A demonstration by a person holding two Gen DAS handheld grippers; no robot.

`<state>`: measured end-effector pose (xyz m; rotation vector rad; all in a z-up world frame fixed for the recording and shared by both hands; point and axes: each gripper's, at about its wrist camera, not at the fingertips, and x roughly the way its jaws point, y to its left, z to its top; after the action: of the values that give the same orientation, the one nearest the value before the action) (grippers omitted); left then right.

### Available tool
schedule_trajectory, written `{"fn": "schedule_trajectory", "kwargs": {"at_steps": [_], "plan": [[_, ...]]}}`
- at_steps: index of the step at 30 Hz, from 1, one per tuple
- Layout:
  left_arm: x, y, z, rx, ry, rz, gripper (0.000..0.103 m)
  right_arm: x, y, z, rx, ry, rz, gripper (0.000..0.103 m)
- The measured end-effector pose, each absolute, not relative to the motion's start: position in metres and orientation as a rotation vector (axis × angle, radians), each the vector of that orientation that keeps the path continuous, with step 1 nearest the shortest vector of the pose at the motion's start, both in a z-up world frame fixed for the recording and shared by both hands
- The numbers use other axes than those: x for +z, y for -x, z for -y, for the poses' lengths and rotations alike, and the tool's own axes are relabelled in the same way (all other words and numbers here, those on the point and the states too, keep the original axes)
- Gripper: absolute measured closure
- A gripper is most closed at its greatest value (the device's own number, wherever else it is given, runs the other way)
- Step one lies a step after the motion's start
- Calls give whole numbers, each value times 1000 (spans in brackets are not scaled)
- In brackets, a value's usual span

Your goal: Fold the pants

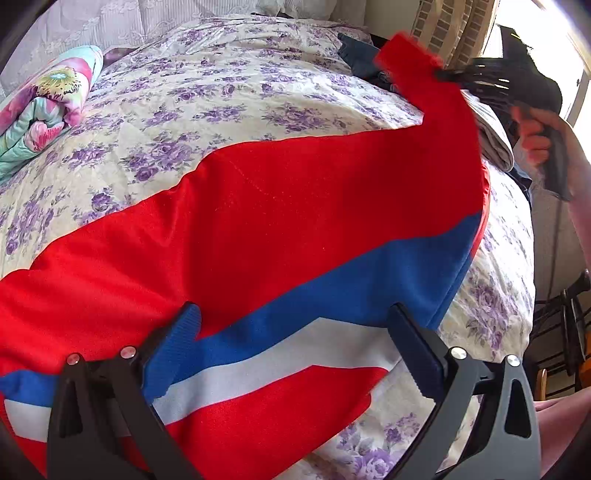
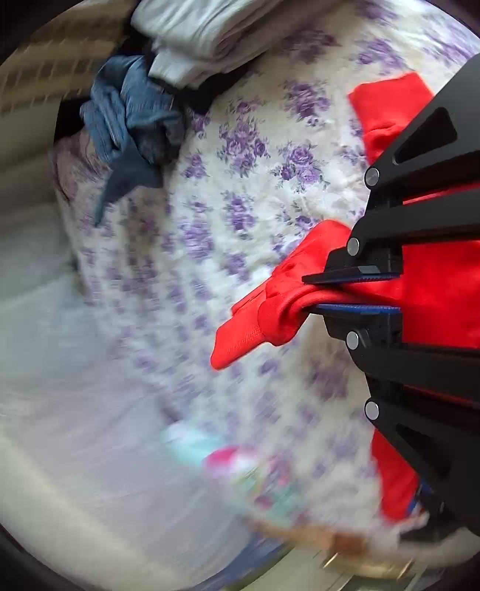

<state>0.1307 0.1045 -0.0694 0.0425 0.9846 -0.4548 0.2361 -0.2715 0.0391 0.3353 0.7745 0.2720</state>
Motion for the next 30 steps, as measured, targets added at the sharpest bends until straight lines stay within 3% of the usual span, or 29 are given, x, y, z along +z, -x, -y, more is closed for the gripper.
{"fn": "schedule_trajectory", "kwargs": {"at_steps": [4,9,10,12,14,20,23,28,30], "plan": [[-69,-132,-105,-455,-37,-982,5,17,-173,348,316,-658,-646,93],[-69,-131,-105,-456,-28,-976,5,-67,-140,401,183,-786,-783,88],[-69,-131,-106,-455,-28,-975,5,-77,-134,406,199,-828,-789,85],[-70,-130,-105,-451,-35,-970,5,-79,-123,414,208,-865,-760,54],[-69,-130,-104,-447,-40,-969,5,-70,-113,418,226,-875,-688,48],[-70,-129,-103,-442,-51,-963,5,-63,-137,415,282,-828,-702,51],[-70,-128,-103,-438,-52,-960,5,-60,-157,412,252,-699,-716,83],[-70,-127,-103,-426,-55,-954,5,-30,-150,406,353,-566,-566,84],[-69,-127,-103,-423,-57,-954,5,-50,-161,412,258,-583,-689,80]]}}
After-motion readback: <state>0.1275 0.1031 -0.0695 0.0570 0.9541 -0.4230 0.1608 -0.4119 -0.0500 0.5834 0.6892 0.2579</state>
